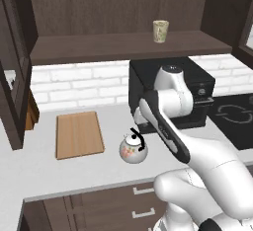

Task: Pick the kettle from the counter and place it on the tray. Then pick the mug from the cabinet and place it on the tray. Then close the cabinet doors.

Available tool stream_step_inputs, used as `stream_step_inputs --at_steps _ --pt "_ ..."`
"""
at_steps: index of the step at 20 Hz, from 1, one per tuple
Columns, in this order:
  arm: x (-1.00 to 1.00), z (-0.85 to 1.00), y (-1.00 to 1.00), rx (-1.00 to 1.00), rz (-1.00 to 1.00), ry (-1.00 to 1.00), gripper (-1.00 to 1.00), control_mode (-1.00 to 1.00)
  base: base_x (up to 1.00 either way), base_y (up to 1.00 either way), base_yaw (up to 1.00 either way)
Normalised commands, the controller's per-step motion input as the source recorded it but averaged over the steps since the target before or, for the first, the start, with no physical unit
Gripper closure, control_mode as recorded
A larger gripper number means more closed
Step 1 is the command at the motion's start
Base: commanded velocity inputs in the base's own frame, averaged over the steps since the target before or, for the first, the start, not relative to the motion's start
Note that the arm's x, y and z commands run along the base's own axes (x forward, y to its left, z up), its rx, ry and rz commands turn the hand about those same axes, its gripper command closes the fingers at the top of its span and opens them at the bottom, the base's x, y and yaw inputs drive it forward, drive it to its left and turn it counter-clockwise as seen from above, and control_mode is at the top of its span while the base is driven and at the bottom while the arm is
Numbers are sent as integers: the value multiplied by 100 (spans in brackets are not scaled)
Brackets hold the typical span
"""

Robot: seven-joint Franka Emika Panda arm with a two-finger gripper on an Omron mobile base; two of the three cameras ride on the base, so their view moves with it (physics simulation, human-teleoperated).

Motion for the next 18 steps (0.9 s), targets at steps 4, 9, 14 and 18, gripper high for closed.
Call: stream_step_inputs --at_steps 4,9,14,18 --pt "8 -60 19 1 9 4 -100 -100 0 0 0" --pt "24 -50 39 0 10 17 -100 -100 0 0 0" --pt "18 -38 13 0 5 11 -100 -100 0 0 0" --pt "9 -17 0 0 0 6 -100 -100 0 0 0"
